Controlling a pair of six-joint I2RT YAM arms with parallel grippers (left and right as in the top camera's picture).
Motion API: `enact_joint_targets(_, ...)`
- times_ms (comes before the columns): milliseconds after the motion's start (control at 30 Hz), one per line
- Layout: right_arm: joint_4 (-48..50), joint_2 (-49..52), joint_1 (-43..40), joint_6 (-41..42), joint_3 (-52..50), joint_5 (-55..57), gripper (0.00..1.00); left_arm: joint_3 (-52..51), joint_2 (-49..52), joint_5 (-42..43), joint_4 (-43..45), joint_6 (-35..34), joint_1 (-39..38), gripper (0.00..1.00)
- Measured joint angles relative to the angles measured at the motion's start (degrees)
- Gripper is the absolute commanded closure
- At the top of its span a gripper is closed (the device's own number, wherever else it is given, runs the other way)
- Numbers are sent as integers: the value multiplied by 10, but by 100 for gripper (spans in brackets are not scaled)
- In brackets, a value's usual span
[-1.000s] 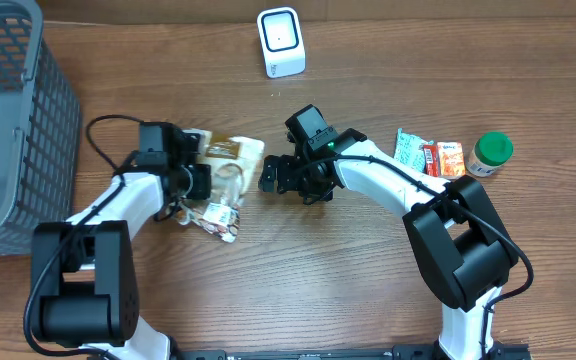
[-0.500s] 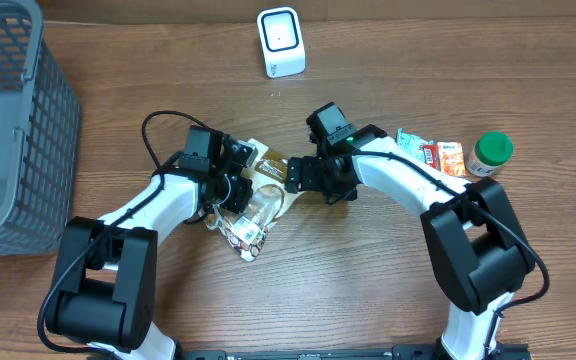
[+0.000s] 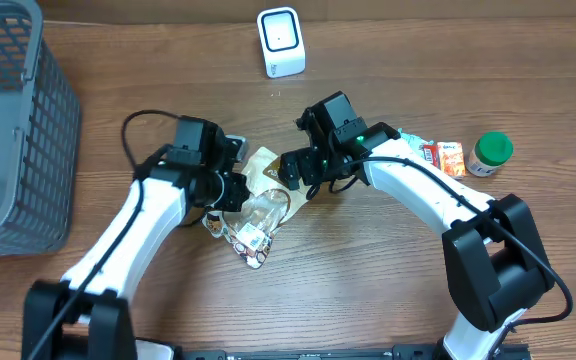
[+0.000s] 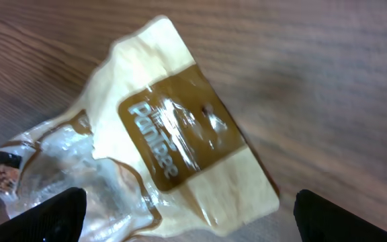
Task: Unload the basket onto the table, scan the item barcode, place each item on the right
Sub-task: 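Grasp the Pantree bag top with the right gripper beside the left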
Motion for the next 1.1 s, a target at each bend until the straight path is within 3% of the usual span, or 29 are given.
enact_joint_targets(167,38,0,6,-15,0,-3,0,4,-20,-25,-86,-75,0,82)
enact_joint_targets(333,52,0,15,-20,0,-3,0,-9,-15,-26,-125,-97,0,82)
enact_joint_targets(800,158,0,32,-22,-88,-4,0,-62,-11,-27,-106,-141,-5,76)
enact_joint_targets(1100,144,0,32,-5,-107,-27,0,-91,-11,-27,-75,-168,-5,71)
